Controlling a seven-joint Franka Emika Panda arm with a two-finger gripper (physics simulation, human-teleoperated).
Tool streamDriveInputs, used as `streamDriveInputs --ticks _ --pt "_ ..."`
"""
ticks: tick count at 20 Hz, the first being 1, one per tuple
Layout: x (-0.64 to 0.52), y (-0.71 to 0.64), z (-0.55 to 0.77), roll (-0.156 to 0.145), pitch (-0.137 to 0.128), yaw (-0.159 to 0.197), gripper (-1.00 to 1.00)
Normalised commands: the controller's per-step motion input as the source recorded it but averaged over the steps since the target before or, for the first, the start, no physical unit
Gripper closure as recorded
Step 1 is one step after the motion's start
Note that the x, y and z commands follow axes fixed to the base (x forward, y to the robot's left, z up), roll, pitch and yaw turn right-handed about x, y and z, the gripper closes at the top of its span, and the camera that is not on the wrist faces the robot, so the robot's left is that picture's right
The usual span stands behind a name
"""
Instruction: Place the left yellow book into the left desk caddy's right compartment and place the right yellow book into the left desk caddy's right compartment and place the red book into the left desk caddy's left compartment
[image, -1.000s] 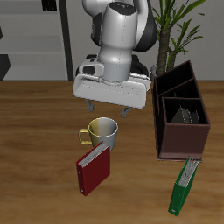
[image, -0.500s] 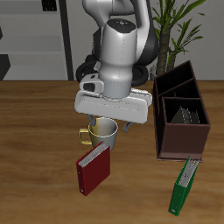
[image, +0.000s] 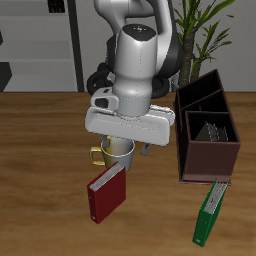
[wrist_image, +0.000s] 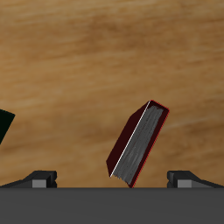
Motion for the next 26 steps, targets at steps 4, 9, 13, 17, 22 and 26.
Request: streamDriveInputs --ticks 4,9,13,17,22,26 --pt "0.04 -0.09 0.01 -0.012 -0.015 -0.053 -1.00" --pt "0.02 -0.09 -0.13 -0.032 0.005 -0.036 -1.00" --pt "0.00 -0.08 -0.16 0.003 0.031 -0.050 -1.00" --pt "0.03 -0.10 -0.15 0.007 0.036 -0.089 -1.00" --pt "0.00 -0.15 -0.19 -0.041 0.034 -0.084 -1.00" --pt "0.01 -0.06 -0.25 0.004 0.032 -0.031 -1.00"
